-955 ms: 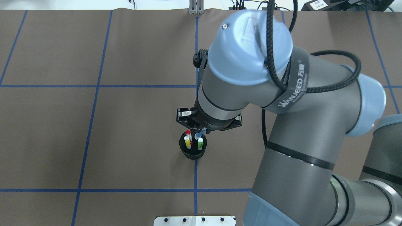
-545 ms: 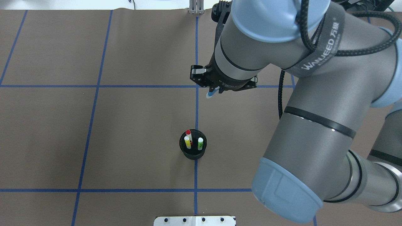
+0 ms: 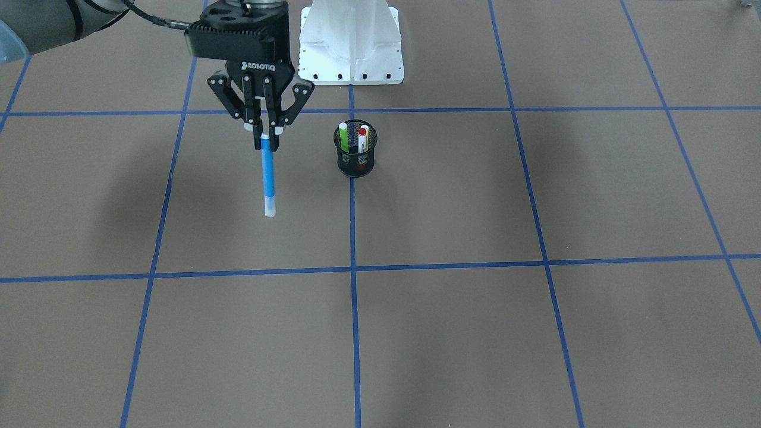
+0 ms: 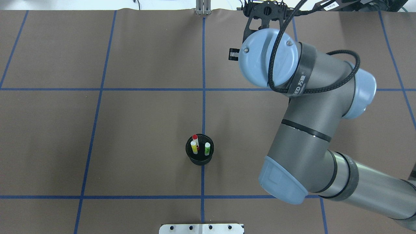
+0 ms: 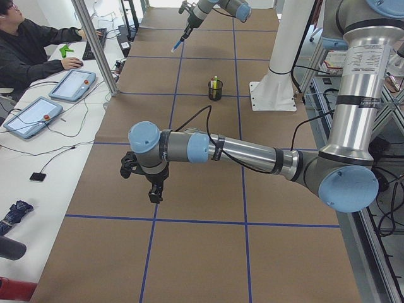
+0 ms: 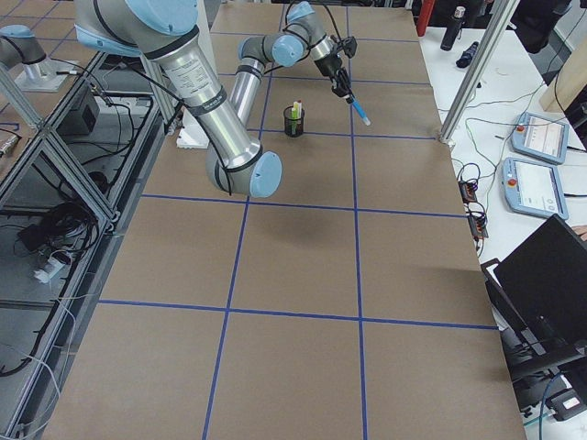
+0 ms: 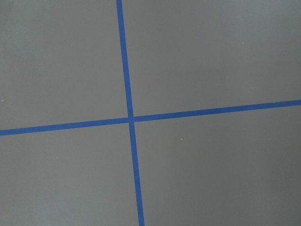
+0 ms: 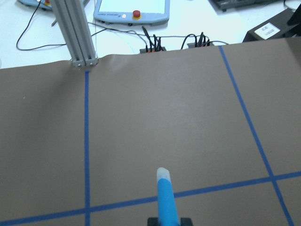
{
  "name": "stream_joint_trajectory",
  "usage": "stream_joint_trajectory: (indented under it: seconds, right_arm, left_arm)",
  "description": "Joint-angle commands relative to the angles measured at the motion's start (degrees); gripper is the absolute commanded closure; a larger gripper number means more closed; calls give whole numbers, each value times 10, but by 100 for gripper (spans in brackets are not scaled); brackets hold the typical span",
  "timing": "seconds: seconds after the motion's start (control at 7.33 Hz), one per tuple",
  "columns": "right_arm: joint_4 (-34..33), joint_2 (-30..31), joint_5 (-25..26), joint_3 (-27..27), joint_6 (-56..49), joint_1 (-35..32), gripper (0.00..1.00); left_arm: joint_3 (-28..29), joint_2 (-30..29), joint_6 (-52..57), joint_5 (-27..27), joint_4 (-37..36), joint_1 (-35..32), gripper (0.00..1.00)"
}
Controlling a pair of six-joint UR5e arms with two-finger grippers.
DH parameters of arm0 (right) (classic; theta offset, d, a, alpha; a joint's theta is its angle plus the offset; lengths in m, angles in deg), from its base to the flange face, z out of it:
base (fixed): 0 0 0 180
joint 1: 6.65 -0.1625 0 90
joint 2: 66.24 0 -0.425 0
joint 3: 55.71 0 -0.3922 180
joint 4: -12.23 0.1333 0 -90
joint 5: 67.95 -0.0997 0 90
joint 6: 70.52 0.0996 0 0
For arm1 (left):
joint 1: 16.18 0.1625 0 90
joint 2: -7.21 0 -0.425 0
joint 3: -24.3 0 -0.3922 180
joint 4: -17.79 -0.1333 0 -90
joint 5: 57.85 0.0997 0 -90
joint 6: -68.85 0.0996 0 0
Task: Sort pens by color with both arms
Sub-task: 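Carry the blue marker with the right gripper to a spot farther from the robot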
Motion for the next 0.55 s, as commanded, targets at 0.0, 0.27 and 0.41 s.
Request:
stream_joint_trajectory:
  seconds: [0.0,0.27,0.41]
  right_arm:
    - [123,37,103,93,28,34,100]
    - [277,44,138,184,21,51,100]
    - [305,55,135,189,7,51,100]
  left_arm:
    - [20,-8,0,0,4,0,0]
    - [30,-14,0,0,4,1,0]
    - [43,-19,1,0,5,1,0]
